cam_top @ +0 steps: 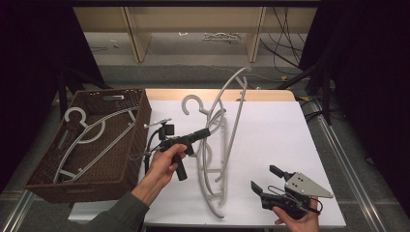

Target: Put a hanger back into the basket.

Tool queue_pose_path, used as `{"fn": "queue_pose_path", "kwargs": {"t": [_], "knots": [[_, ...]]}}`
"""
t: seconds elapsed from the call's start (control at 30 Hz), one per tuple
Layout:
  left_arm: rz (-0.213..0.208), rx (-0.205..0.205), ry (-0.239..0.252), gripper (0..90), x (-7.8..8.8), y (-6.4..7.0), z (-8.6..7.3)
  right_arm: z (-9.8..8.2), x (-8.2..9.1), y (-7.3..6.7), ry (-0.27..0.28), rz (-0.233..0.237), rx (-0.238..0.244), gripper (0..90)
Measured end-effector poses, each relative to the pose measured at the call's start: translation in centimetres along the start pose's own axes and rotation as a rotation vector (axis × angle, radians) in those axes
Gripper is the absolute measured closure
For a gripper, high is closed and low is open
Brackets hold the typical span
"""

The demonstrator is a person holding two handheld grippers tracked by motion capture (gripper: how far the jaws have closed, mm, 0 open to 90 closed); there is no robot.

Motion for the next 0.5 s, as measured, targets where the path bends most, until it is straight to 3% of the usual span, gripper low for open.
{"fn": "queue_pose_path", "kwargs": {"t": [0.4,0.5], "knots": [[0.005,-0.035,0.011,79.9,2.9,1.9,3.2,0.1,0.0,0.1,0.003,-0.003,0.002,19.3],[0.012,-0.072,0.011,79.9,4.0,2.3,4.1,0.1,0.0,0.1,0.004,-0.003,-0.001,19.3]]}}
Point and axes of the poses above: each handheld gripper's, and its own axes: x roughly backward along the jaws, z roughly out of its top, y roughly to its right, the point moved 10 cm from there along -x, roughly forward along the jaws, and after that the axes turned 2 degrees about y, right-handed, at the moved point
